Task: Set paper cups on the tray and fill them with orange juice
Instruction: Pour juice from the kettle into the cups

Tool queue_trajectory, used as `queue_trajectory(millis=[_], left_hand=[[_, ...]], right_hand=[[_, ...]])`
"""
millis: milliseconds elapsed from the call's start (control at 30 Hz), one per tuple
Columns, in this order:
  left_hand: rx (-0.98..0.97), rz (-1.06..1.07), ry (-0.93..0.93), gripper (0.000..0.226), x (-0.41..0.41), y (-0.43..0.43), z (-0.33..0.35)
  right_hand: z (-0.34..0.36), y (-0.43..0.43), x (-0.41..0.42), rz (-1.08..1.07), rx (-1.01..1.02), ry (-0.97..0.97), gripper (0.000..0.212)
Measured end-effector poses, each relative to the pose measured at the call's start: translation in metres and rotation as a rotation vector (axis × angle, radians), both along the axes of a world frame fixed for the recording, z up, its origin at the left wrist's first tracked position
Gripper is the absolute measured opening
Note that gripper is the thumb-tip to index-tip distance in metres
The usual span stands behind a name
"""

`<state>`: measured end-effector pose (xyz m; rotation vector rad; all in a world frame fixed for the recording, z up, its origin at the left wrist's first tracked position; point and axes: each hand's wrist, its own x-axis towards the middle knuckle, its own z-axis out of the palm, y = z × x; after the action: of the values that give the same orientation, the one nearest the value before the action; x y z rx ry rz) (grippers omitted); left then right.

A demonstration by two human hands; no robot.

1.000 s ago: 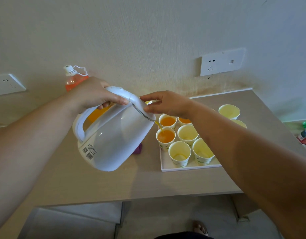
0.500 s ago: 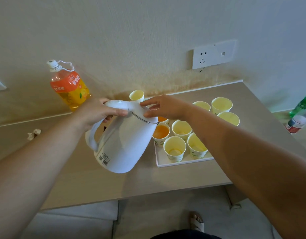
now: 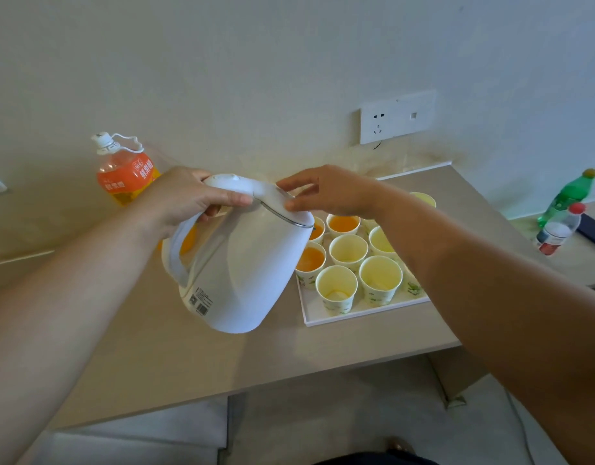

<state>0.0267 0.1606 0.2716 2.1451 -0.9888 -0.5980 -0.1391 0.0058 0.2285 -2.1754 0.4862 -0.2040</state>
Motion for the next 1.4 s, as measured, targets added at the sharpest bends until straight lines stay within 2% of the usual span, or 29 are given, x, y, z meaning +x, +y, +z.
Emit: queue_trajectory(millis=[100,433,600,1067,1400], left_hand=[[-0.008,-0.003,-0.037,0.036,-0.009,-0.011,0.006],[0.053,-0.004,-0.059,0.045,-0.035,-0.042,0.012],[0.093,0.006,-0.076,0.034,-0.041,-0.055,0.009],[0.190,-0.008,-0.135,0.038,-0.045,-0.070,0.001],[0.218,-0.011,-0.141,0.038,-0.046,-0.070,0.000]], right_hand=[[0.003,-0.008,-0.008,-0.005,-0.012,-0.007,0.042],[-0.009,-0.040,-0.027,0.010,0.076,-0.047,0.044],[-0.023,-0.052,-0.028,0.011,0.139,-0.050,0.044],[-0.046,-0.062,-0.028,0.039,0.292,-0.082,0.045],[-0.054,-0.064,-0.026,0.051,0.319,-0.096,0.045]])
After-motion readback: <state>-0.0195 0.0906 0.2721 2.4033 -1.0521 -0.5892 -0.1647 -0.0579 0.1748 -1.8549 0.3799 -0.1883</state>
